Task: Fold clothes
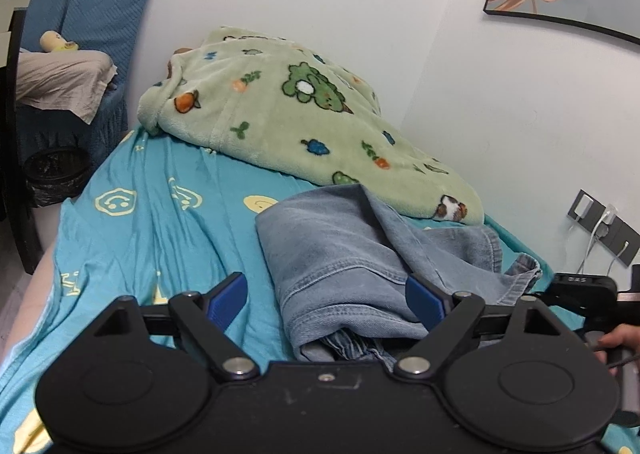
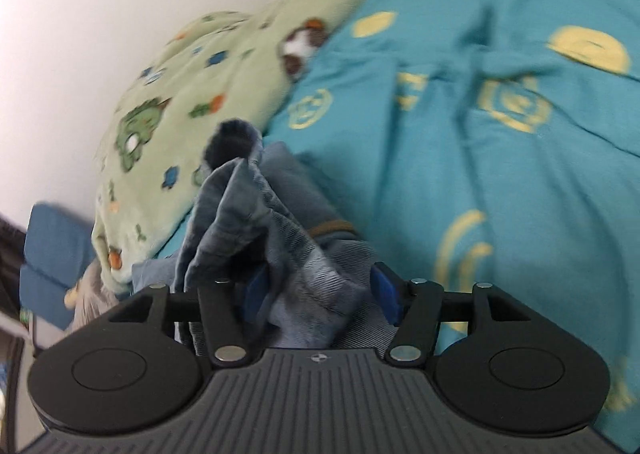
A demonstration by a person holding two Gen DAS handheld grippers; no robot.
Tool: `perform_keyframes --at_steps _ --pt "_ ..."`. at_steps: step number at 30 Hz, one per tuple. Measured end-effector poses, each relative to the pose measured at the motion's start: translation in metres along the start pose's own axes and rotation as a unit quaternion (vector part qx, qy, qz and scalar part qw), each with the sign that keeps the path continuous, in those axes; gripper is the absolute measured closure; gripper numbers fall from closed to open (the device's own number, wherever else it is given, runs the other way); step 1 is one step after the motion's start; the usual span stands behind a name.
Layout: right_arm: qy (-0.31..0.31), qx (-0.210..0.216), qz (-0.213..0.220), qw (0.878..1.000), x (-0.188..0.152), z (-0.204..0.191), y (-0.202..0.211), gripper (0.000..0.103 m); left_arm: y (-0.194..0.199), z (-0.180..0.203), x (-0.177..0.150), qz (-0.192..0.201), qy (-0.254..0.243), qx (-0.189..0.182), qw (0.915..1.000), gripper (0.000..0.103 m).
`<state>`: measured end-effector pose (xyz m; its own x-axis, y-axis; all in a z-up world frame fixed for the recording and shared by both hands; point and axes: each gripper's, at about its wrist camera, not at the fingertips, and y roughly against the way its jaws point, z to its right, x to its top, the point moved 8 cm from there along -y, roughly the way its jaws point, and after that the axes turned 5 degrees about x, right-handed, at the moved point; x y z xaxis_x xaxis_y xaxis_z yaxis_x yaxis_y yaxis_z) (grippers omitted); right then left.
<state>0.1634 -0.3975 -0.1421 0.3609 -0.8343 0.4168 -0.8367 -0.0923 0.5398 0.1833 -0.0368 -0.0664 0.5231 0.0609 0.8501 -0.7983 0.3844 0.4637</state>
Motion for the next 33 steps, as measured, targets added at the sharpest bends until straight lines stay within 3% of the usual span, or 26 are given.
perform_keyframes --at_steps 3,8,11,14,19,24,27,28,30,31,32,33 --pt "0.048 -0.015 0.011 0.999 0.004 -0.008 0.022 0.047 0.001 0.005 -0.002 -0.002 -0.004 -0.004 1.0 0.018" --pt "0.14 0.009 0.064 0.988 0.015 -0.043 0.045 0.047 0.004 0.013 -0.005 0.0 -0.02 -0.005 0.9998 0.018" --pt "0.25 0.039 0.059 0.966 0.003 -0.075 0.039 0.047 0.003 0.015 -0.007 -0.001 -0.026 -0.004 0.9997 0.018" --pt "0.353 0.047 0.059 0.933 -0.024 -0.105 0.03 0.042 0.0 0.017 -0.008 -0.002 -0.032 0.002 0.9995 0.018" --pt "0.446 0.093 -0.007 0.89 -0.084 -0.126 0.001 0.038 -0.007 0.019 -0.013 -0.011 -0.045 0.009 0.9989 0.018" --pt "0.487 0.067 -0.035 0.87 -0.1 -0.122 -0.012 0.025 -0.01 0.022 -0.015 -0.013 -0.051 0.011 0.9986 0.018" --pt "0.511 0.047 -0.049 0.857 -0.106 -0.119 -0.019 0.026 -0.012 0.022 -0.017 -0.017 -0.054 0.012 0.9983 0.018" --pt "0.518 0.041 -0.054 0.853 -0.109 -0.118 -0.022 0.028 -0.013 0.022 -0.017 -0.018 -0.054 0.012 0.9983 0.018" --pt "0.533 0.027 -0.063 0.843 -0.113 -0.115 -0.026 0.043 -0.012 0.022 -0.017 -0.018 -0.053 0.012 0.9984 0.018" --pt "0.541 0.021 -0.068 0.838 -0.115 -0.114 -0.029 0.065 -0.012 0.022 -0.017 -0.017 -0.053 0.012 0.9984 0.018" --pt "0.53 0.023 -0.07 0.845 -0.112 -0.114 -0.03 0.068 -0.012 0.022 -0.017 -0.016 -0.053 0.012 0.9984 0.018" --pt "0.505 0.031 -0.07 0.86 -0.105 -0.113 -0.03 0.071 -0.011 0.022 -0.016 -0.015 -0.053 0.013 0.9984 0.018"
